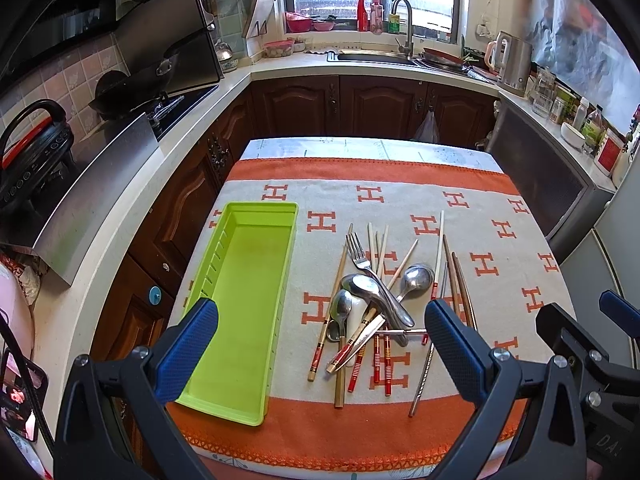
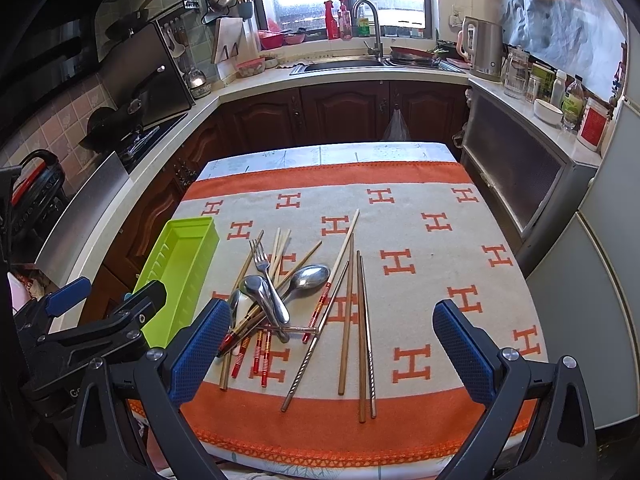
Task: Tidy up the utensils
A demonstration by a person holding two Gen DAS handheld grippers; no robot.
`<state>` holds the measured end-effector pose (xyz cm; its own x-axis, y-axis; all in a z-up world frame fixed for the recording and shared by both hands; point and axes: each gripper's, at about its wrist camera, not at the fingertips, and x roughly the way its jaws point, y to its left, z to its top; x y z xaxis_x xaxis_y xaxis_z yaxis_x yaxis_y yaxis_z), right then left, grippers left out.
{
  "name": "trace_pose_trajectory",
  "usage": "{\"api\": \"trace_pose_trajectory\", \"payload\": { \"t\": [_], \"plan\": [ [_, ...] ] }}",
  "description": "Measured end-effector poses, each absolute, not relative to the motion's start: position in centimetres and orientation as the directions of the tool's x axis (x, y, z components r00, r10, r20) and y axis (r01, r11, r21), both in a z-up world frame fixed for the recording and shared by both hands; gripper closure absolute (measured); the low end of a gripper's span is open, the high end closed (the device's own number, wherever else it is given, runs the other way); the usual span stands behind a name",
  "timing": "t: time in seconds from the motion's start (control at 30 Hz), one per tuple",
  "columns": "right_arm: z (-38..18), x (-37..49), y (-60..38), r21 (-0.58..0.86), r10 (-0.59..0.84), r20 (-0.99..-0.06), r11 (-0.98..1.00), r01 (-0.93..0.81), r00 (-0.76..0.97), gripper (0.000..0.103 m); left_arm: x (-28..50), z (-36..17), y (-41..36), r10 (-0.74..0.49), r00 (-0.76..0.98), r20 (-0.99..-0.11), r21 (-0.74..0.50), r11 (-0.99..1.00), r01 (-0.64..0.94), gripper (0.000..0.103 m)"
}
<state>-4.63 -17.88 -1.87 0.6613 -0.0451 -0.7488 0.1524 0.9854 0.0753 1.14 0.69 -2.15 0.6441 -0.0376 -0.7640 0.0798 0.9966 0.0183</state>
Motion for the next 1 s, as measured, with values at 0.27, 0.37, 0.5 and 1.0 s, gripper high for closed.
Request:
{"api": "trace_pose_trajectory", "payload": {
  "t": [0.27,0.37,0.5,1.0],
  "plan": [
    [-1.7,-4.4,-18.1,0.075,-0.045,-0.750,0.985,0.153,0.660,0.000,1.1,-2.1,0.5,-0.034,0.644,-0.764,0.022,0.997,0.079,0.001],
    [-1.6,-4.4,-18.1,0.076,-0.044,-0.750,0.985,0.152,0.660,0.000,1.2,-2.0,0.5,-0.033,0.643,-0.765,0.023,0.997,0.078,0.001],
    [-1.1,-4.3,-18.5,0.073,-0.047,-0.754,0.985,0.155,0.655,0.000,1.2,-2.0,0.4,-0.025,0.638,-0.770,0.032,0.997,0.077,0.001],
    [-1.7,-3.3,-20.1,0.106,-0.019,-0.777,0.981,0.161,0.629,0.000,2.9,-2.5,-0.3,-0.093,0.604,-0.792,-0.022,0.992,0.124,0.001]
  ]
}}
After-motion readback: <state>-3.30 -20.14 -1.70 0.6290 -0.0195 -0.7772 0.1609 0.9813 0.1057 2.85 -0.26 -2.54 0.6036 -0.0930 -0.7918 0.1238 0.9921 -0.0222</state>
